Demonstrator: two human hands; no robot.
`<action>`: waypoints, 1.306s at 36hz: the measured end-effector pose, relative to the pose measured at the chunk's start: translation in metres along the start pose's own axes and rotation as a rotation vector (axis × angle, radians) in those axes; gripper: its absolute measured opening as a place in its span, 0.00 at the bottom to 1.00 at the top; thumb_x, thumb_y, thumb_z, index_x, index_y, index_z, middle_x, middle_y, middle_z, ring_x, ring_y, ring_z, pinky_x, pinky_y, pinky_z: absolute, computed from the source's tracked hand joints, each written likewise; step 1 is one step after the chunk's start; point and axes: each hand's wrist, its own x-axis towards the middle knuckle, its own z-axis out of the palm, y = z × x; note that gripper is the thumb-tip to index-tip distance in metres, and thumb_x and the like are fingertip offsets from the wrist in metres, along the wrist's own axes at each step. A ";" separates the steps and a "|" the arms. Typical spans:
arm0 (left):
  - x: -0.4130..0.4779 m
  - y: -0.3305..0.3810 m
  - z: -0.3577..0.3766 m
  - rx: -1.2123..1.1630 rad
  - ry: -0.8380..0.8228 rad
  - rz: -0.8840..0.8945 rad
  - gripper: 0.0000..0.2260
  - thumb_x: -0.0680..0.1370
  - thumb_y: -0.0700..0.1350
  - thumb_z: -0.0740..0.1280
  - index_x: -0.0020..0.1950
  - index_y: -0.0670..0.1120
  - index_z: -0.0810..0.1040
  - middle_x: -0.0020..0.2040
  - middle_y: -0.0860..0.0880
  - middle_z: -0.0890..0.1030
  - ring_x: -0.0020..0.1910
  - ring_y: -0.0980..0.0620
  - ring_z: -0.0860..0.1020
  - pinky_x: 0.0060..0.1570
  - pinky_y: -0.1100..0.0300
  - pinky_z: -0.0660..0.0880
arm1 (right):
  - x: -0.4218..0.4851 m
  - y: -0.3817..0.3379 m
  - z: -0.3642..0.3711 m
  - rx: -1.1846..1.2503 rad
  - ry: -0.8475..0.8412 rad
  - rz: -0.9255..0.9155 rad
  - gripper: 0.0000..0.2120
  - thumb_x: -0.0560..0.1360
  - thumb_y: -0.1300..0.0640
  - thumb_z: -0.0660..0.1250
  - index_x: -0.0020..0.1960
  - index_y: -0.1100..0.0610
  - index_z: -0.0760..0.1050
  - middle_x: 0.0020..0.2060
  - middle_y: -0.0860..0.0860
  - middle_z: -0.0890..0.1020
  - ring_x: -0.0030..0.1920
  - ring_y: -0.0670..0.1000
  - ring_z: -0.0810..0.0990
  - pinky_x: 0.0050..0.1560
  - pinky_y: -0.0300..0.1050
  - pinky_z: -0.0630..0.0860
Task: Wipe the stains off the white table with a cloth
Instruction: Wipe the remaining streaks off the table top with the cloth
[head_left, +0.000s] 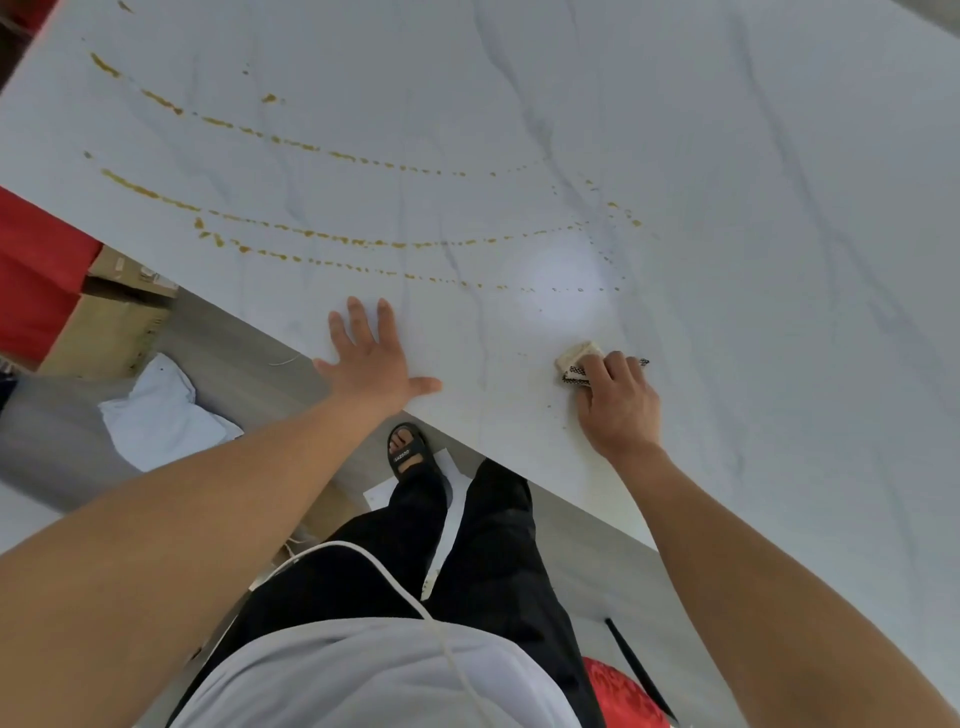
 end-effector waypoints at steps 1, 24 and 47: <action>0.000 -0.001 0.001 -0.001 0.003 0.004 0.60 0.71 0.73 0.70 0.81 0.51 0.29 0.80 0.43 0.27 0.79 0.36 0.31 0.72 0.24 0.51 | -0.003 -0.002 0.001 0.002 -0.008 0.007 0.10 0.70 0.63 0.63 0.50 0.58 0.74 0.42 0.53 0.74 0.42 0.58 0.72 0.29 0.44 0.65; 0.000 -0.009 0.004 0.021 0.026 0.055 0.58 0.71 0.75 0.67 0.81 0.51 0.30 0.80 0.43 0.28 0.80 0.35 0.32 0.71 0.23 0.50 | -0.077 -0.065 0.003 0.048 -0.238 0.005 0.07 0.72 0.61 0.64 0.50 0.54 0.73 0.44 0.48 0.74 0.44 0.54 0.71 0.32 0.46 0.71; 0.003 -0.027 -0.016 -0.023 -0.048 0.117 0.62 0.67 0.76 0.69 0.81 0.52 0.28 0.79 0.43 0.26 0.78 0.32 0.30 0.78 0.33 0.47 | 0.070 -0.036 -0.119 1.126 -0.008 0.913 0.06 0.75 0.65 0.67 0.48 0.55 0.75 0.45 0.52 0.77 0.43 0.52 0.77 0.44 0.48 0.80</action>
